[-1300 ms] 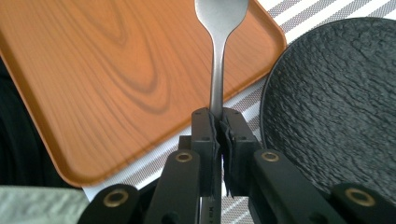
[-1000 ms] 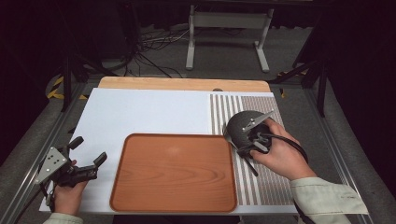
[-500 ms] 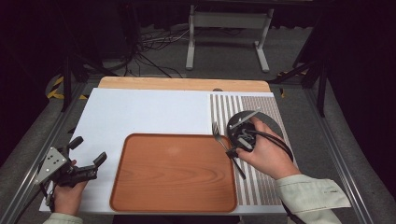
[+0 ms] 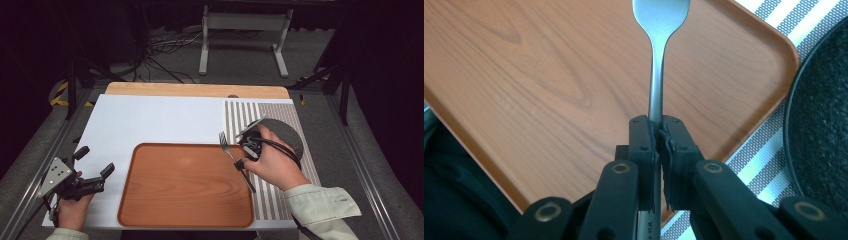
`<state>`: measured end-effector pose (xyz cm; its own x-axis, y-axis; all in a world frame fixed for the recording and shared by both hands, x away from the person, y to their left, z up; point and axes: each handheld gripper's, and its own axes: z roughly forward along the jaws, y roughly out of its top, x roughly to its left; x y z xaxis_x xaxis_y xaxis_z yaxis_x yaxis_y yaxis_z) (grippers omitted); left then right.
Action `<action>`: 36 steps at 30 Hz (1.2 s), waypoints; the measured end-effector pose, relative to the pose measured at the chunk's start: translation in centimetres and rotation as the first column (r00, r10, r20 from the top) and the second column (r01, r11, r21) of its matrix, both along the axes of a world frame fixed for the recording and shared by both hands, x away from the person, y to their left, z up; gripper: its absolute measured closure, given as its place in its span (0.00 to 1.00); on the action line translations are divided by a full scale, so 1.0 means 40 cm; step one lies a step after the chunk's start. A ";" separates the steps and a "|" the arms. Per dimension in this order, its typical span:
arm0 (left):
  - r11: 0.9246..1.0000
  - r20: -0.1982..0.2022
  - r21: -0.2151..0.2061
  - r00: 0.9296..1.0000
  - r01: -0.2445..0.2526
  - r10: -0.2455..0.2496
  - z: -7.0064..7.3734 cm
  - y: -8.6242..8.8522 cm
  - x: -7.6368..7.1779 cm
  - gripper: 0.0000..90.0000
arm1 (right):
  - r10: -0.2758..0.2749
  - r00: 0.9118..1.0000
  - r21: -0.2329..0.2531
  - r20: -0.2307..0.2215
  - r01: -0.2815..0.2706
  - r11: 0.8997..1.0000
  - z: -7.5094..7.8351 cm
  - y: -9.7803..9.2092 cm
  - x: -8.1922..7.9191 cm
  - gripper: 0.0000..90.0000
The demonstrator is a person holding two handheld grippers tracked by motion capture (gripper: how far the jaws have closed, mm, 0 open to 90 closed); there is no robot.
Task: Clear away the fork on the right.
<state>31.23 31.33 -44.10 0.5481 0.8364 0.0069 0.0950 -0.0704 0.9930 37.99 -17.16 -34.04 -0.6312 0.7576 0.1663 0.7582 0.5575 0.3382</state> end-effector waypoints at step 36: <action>1.000 0.011 0.001 1.000 -0.003 0.003 0.003 0.001 -0.002 0.00 | -0.205 0.956 -0.087 -0.209 0.191 0.978 -0.106 0.080 0.047 0.94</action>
<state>31.13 31.37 -43.97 0.5456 0.8380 0.0133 0.0847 -0.0709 0.9939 39.86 -13.95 -38.30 -0.4222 0.8774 0.2277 0.9064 0.4044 0.1220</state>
